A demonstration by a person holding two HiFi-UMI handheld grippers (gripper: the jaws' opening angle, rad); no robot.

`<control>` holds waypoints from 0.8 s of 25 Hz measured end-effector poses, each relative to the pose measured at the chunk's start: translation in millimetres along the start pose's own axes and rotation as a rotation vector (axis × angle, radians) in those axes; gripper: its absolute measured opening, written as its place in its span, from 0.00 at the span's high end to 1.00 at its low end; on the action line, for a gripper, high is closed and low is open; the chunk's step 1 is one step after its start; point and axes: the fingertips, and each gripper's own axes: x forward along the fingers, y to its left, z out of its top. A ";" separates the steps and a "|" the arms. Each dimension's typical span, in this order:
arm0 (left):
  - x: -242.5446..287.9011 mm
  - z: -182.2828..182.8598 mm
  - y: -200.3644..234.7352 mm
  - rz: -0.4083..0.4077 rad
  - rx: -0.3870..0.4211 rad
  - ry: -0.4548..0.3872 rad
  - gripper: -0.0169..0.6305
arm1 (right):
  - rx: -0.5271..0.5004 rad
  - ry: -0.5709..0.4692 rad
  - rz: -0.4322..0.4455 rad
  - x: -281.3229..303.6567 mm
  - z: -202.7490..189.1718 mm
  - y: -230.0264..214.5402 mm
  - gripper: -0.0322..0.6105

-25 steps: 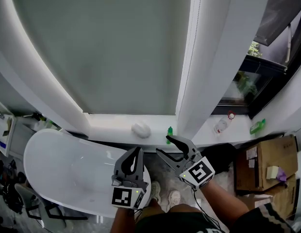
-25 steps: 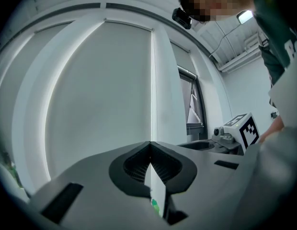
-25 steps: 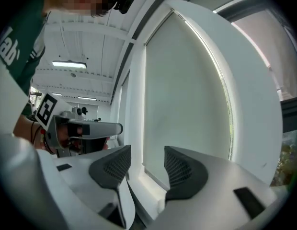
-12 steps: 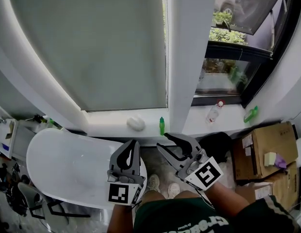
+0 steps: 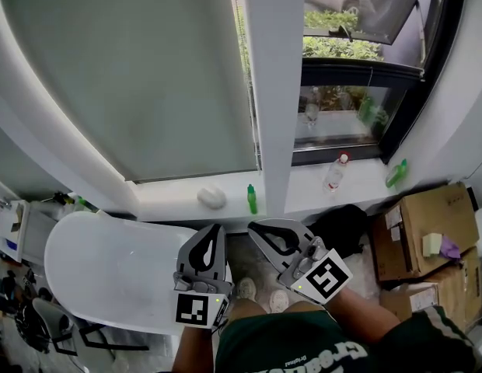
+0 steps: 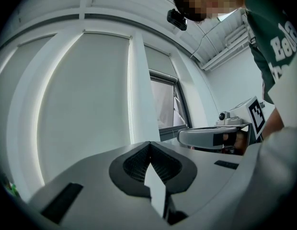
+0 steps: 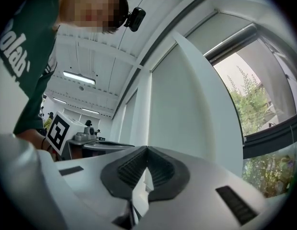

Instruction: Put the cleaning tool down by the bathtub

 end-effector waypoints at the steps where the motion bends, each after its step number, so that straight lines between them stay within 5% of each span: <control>1: 2.0 0.2 -2.4 0.000 0.001 -0.003 0.96 | 0.007 -0.006 0.003 -1.7 1.1 0.1 0.92; 20: 18.3 4.8 -15.3 -0.005 0.017 0.003 0.96 | -0.004 -0.006 0.014 -9.7 2.6 -5.9 0.93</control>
